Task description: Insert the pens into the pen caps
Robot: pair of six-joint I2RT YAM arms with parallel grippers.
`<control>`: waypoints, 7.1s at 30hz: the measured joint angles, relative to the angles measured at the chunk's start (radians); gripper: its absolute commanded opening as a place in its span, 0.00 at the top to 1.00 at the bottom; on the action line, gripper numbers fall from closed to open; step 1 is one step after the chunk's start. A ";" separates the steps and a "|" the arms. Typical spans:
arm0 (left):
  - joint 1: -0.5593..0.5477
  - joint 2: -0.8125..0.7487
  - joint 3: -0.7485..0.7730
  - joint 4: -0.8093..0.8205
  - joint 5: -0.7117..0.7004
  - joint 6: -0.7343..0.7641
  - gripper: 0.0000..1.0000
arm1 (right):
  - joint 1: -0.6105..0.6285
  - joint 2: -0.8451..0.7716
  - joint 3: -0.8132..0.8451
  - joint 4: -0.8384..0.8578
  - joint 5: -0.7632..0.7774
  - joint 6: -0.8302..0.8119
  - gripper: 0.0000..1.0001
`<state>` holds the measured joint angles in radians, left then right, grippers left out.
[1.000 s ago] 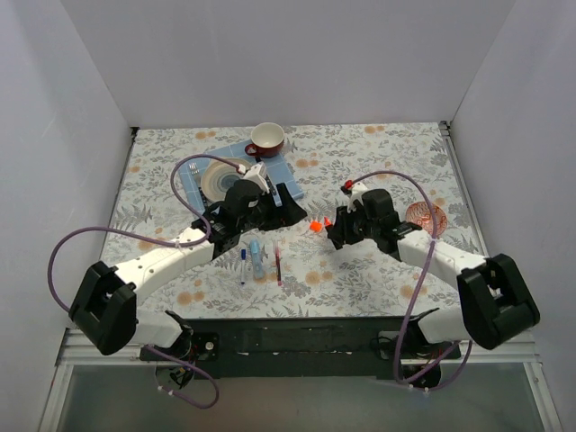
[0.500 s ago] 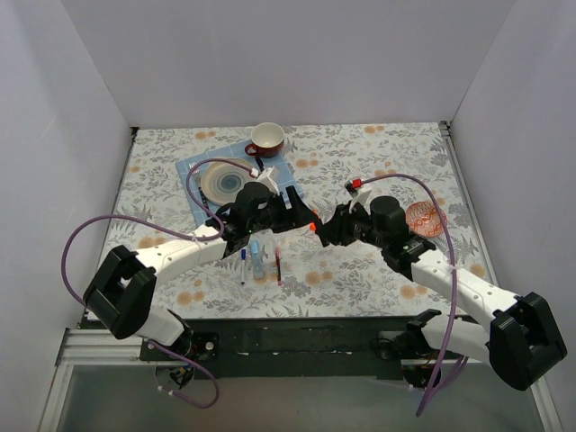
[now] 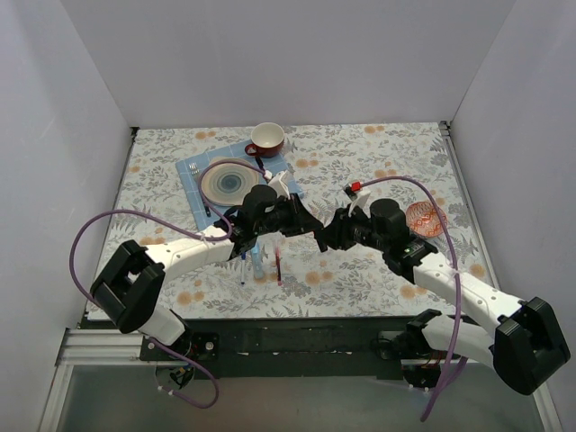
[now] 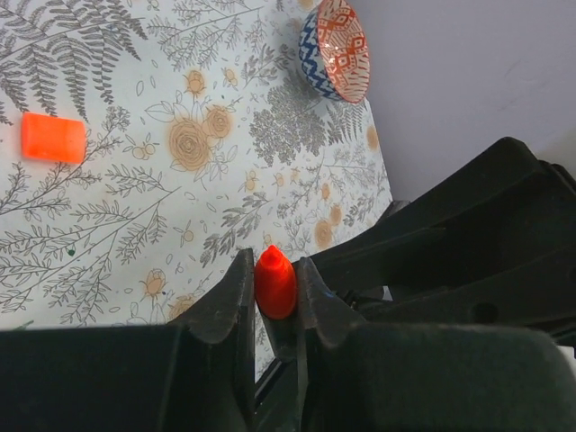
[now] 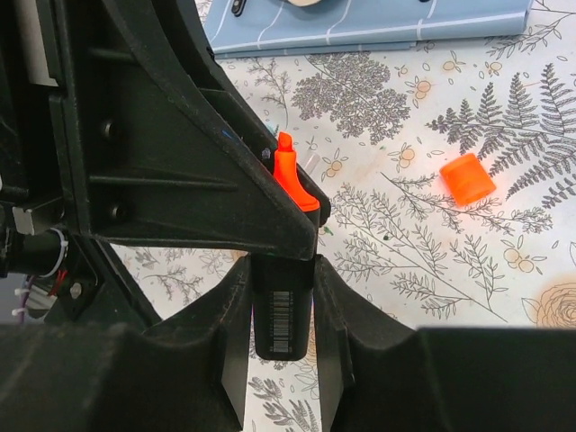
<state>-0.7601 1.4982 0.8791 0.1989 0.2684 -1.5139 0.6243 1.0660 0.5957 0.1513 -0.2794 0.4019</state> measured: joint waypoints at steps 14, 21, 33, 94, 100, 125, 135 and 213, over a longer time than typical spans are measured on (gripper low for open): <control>0.008 -0.160 -0.099 0.183 0.374 0.113 1.00 | -0.009 -0.198 -0.093 0.090 -0.362 0.099 0.46; 0.005 -0.191 -0.134 0.362 0.462 0.075 1.00 | -0.010 -0.215 -0.147 0.256 -0.481 0.237 0.69; 0.002 -0.192 -0.147 0.452 0.500 0.042 1.00 | -0.013 -0.271 -0.214 0.392 -0.512 0.360 0.69; -0.070 0.623 0.739 -0.897 -0.609 -0.454 0.40 | -0.054 -0.701 -0.061 -0.391 0.180 0.068 0.99; -0.083 0.625 0.752 -0.913 -0.627 -0.439 0.44 | -0.054 -0.705 -0.061 -0.392 0.188 0.063 0.99; -0.109 0.684 0.814 -0.925 -0.602 -0.166 0.70 | -0.054 -0.740 -0.040 -0.422 0.202 0.058 0.99; -0.138 0.627 0.721 -0.898 -0.616 0.032 0.64 | -0.054 -0.746 -0.032 -0.437 0.198 0.066 0.99; -0.128 0.407 0.541 -0.896 -0.552 0.047 1.00 | -0.054 -0.750 -0.208 -0.375 0.081 0.150 0.99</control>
<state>-0.8879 1.9057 1.4200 -0.6971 -0.2832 -1.4670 0.5705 0.3164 0.3878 -0.2237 -0.1982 0.5522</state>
